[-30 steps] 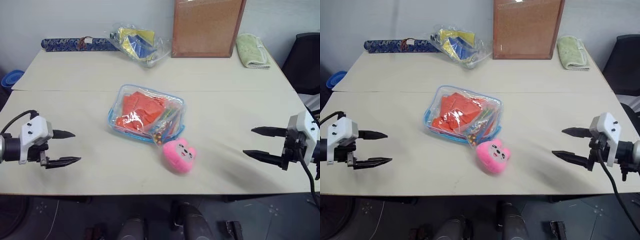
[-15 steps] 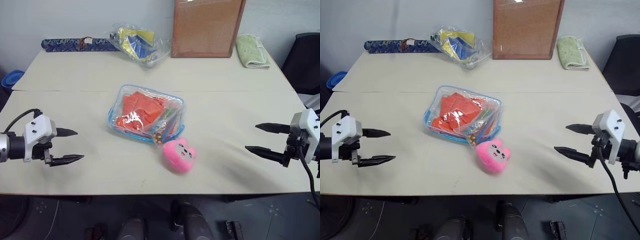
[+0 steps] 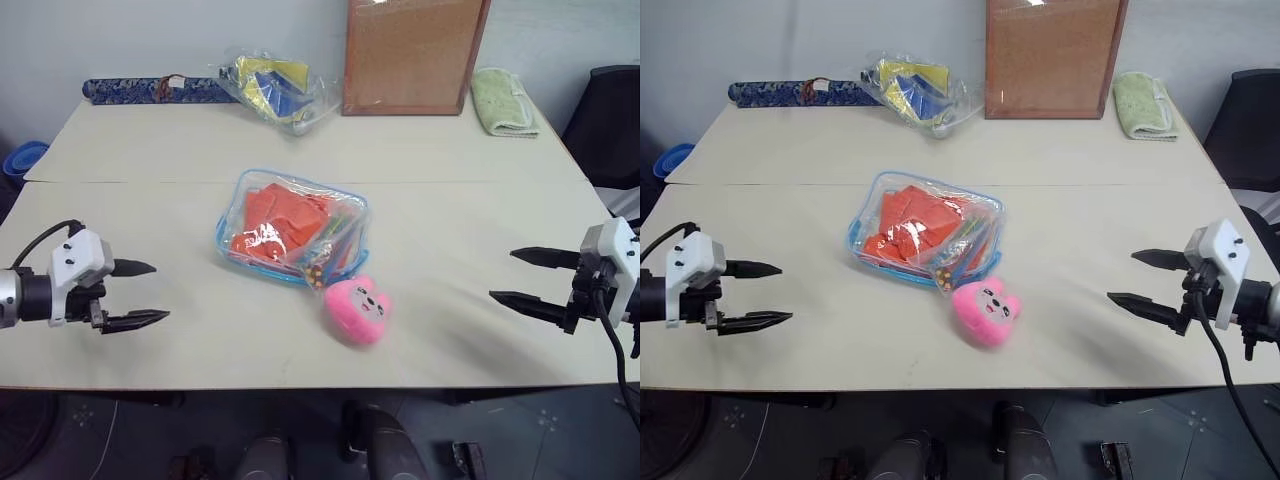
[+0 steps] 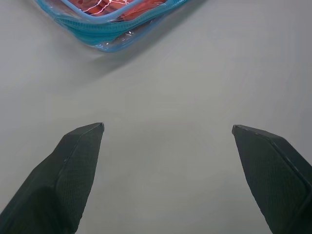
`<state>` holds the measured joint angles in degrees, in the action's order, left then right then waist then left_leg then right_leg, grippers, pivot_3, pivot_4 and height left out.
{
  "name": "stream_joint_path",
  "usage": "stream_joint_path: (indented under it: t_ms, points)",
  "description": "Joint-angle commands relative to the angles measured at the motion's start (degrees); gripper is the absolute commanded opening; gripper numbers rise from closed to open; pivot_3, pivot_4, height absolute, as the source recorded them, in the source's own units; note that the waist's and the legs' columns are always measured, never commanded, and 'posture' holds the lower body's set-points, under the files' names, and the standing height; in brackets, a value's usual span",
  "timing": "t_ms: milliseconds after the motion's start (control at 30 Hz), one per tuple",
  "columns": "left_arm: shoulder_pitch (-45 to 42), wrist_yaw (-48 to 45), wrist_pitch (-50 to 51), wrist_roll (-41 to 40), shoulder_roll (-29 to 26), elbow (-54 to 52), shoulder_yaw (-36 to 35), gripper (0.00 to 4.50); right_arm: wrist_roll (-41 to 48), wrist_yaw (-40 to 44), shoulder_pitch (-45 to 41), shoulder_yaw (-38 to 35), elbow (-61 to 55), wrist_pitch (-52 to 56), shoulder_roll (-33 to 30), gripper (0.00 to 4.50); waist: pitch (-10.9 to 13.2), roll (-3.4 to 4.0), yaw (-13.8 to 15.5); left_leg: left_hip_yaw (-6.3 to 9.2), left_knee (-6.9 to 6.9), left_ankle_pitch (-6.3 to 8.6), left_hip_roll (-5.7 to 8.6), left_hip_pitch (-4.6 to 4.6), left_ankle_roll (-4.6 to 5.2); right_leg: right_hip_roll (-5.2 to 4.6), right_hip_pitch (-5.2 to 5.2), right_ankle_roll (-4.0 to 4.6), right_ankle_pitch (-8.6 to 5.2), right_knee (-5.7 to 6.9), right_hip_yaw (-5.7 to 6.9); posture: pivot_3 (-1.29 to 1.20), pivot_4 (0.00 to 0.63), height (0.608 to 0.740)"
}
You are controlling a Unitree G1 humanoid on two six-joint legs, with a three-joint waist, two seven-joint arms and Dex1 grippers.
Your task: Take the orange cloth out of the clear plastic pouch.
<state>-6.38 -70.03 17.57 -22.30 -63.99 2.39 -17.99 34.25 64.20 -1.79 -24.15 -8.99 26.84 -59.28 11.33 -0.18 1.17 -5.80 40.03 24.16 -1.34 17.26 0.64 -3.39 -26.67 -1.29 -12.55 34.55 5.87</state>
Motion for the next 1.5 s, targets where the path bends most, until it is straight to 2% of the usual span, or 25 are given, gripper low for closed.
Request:
stream_joint_path:
  t_ms: [33, 200, 333, 500, 733, 900, 1033, 1267, 1300, 1400, 1500]
  points:
    - [-2.13, 0.61, 0.88, -1.66, 0.41, -1.63, -1.47, 4.48, 1.01, -0.29, -1.55, -1.39, -1.17, 0.16, 0.37, 4.5, 0.0, 0.0, 0.0, -0.01, 0.0, 0.0, 0.0, 0.0, 0.0, 0.0, 0.0, 0.0, 0.0, 0.02, -0.01, 0.0, 0.15, 0.74]
    - [-8.96, 5.17, 11.54, -7.91, 4.27, -9.76, 1.1, 4.48, 3.57, -2.86, -2.86, -1.07, -5.99, 2.99, 2.07, 4.5, -0.01, -0.01, 0.18, -0.01, 0.05, -0.04, 0.03, -0.02, -0.03, -0.02, 0.02, 0.0, 0.0, 0.18, -0.05, 0.0, 0.15, 0.74]
    - [-18.99, 14.58, 24.69, -12.71, 10.86, -17.71, 6.63, 4.48, 6.4, -10.38, -4.61, 0.53, -14.15, 7.29, 6.33, 4.5, -0.01, -0.03, 0.29, 0.08, 0.09, -0.09, 0.1, -0.02, -0.09, -0.05, 0.1, -0.02, 0.01, 0.37, -0.04, 0.0, 0.15, 0.74]
    - [-30.64, 25.53, 37.52, -14.04, 20.69, -20.13, 14.32, 4.48, 10.19, -18.89, -5.82, 3.84, -24.42, 11.91, 11.15, 4.5, -0.02, -0.05, 0.21, 0.1, 0.09, -0.24, 0.21, 0.02, -0.21, -0.08, 0.18, -0.04, 0.03, 0.48, -0.11, 0.0, 0.15, 0.74]
    - [-35.9, 34.79, 39.87, -4.55, 29.88, -15.44, 27.33, 4.48, 12.0, -26.88, -5.99, 7.55, -31.94, 14.23, 15.58, 4.5, -0.02, -0.07, -0.03, 0.07, 0.06, -0.46, 0.34, -0.04, -0.35, -0.08, 0.2, -0.04, 0.03, 0.46, -0.31, 0.0, 0.15, 0.74]
    - [-41.43, 38.37, 31.71, 7.24, 34.25, -4.0, 36.17, 4.48, 11.53, -29.35, -5.56, 9.0, -33.34, 14.08, 16.6, 4.5, -0.01, -0.1, 0.25, 0.16, 0.06, -0.6, 0.44, -0.03, -0.35, -0.09, 0.21, -0.04, 0.03, 0.49, -0.42, 0.0, 0.15, 0.74]
    - [-43.94, 37.65, 29.72, 8.72, 38.9, 0.83, 36.45, 4.48, 11.12, -30.48, -4.91, 9.23, -34.21, 13.97, 16.42, 4.5, -0.01, -0.12, 0.24, 0.18, 0.04, -0.6, 0.43, 0.04, -0.33, -0.1, 0.19, -0.05, 0.04, 0.45, -0.38, 0.0, 0.15, 0.74]
    - [-43.87, 35.96, 31.36, 9.29, 41.9, 2.24, 35.64, 4.48, 10.17, -30.96, -2.6, 9.21, -36.08, 13.47, 15.77, 4.5, 0.0, -0.13, 0.13, 0.29, 0.04, -0.61, 0.4, 0.09, -0.32, -0.11, 0.16, -0.05, 0.04, 0.41, -0.24, 0.0, 0.15, 0.74]
    - [-43.7, 36.05, 31.87, 9.4, 42.04, 2.3, 35.53, 4.08, 10.07, -30.95, -2.4, 9.14, -36.17, 13.37, 15.77, 4.5, 0.0, -0.14, 0.15, 0.29, 0.04, -0.61, 0.4, 0.09, -0.32, -0.12, 0.18, -0.05, 0.04, 0.42, -0.25, 0.0, 0.15, 0.74]
    - [-43.33, 36.18, 32.2, 9.89, 42.21, 2.18, 35.34, 3.38, 9.88, -30.8, -2.23, 8.92, -36.06, 13.14, 15.63, 4.5, 0.0, -0.14, 0.17, 0.3, 0.04, -0.62, 0.41, 0.08, -0.3, -0.14, 0.2, -0.06, 0.04, 0.43, -0.26, 0.0, 0.15, 0.74]
    - [-42.94, 35.9, 31.27, 10.82, 42.04, 1.94, 35.99, 2.46, 9.74, -30.68, -2.3, 8.85, -35.89, 13.08, 15.56, 4.5, 0.0, -0.14, 0.18, 0.34, 0.04, -0.62, 0.41, 0.08, -0.3, -0.14, 0.19, -0.06, 0.04, 0.42, -0.23, 0.0, 0.15, 0.74]
